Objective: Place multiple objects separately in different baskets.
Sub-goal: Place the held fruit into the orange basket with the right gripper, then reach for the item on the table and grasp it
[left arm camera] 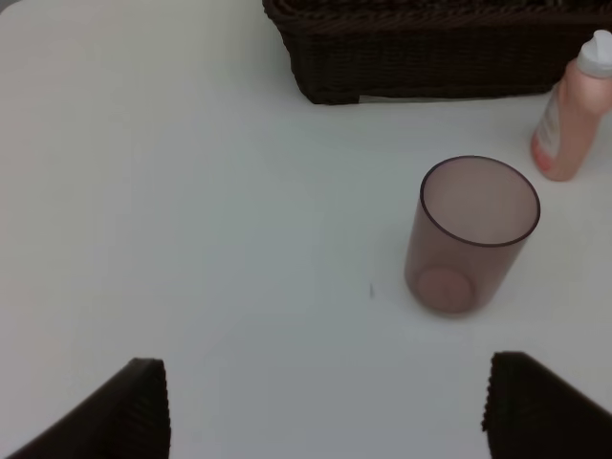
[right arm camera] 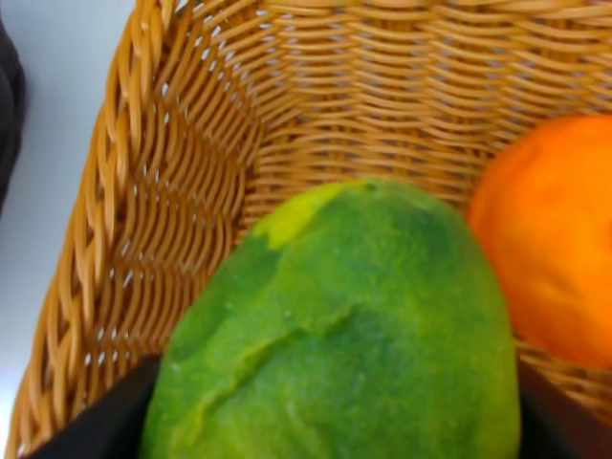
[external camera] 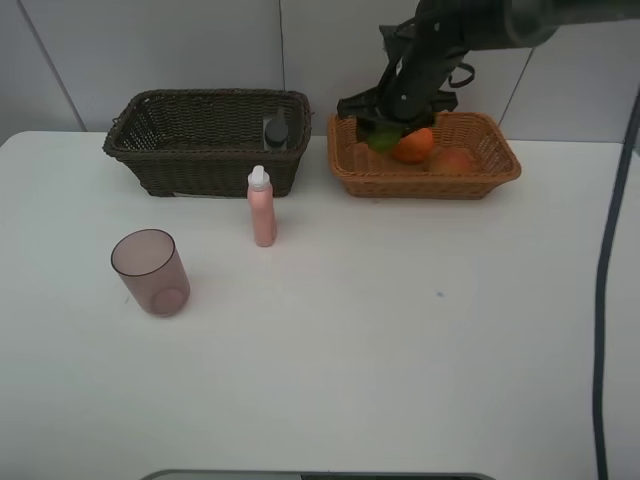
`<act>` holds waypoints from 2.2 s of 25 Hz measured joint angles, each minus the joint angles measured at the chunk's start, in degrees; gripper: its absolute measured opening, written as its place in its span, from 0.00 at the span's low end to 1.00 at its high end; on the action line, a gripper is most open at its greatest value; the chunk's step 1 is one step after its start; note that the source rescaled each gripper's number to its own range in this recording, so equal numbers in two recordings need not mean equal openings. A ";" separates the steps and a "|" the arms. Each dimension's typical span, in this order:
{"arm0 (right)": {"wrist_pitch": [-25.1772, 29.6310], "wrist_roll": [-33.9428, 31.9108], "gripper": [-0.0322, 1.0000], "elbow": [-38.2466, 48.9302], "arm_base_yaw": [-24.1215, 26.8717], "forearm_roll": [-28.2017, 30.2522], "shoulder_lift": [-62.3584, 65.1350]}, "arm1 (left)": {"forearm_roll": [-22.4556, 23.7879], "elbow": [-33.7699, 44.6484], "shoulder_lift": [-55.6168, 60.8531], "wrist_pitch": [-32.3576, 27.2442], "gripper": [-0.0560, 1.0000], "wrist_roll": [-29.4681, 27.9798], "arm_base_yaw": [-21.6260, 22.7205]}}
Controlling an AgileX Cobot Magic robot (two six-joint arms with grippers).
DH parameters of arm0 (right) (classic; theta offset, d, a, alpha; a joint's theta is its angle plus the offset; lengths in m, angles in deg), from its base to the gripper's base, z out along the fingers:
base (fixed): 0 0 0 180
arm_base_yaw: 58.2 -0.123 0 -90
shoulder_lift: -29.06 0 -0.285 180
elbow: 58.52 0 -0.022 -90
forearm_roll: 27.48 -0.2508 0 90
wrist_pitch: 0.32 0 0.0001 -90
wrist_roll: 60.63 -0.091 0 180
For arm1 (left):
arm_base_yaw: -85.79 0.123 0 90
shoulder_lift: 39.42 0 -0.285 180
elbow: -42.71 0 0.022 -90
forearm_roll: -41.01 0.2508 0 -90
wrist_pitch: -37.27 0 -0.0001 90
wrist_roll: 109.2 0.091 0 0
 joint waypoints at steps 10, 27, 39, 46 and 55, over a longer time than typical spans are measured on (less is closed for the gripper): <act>-5.10 0.00 0.48 0.00 0.00 0.12 -3.84 | 0.00 0.00 0.00 0.00 0.86 0.00 0.00; -3.00 -6.08 0.98 0.00 0.53 1.77 -3.84 | 0.00 0.00 0.00 0.00 0.86 0.00 0.00; 11.61 -6.08 1.00 1.62 0.30 -0.10 8.62 | 0.00 0.00 0.00 0.00 0.86 0.00 0.00; 14.21 -5.87 1.00 17.41 2.66 -0.16 22.27 | 0.00 0.00 0.00 0.00 0.86 0.00 0.00; 16.18 2.08 1.00 37.82 7.18 -5.51 53.14 | 0.00 0.00 0.00 0.00 0.86 0.00 0.00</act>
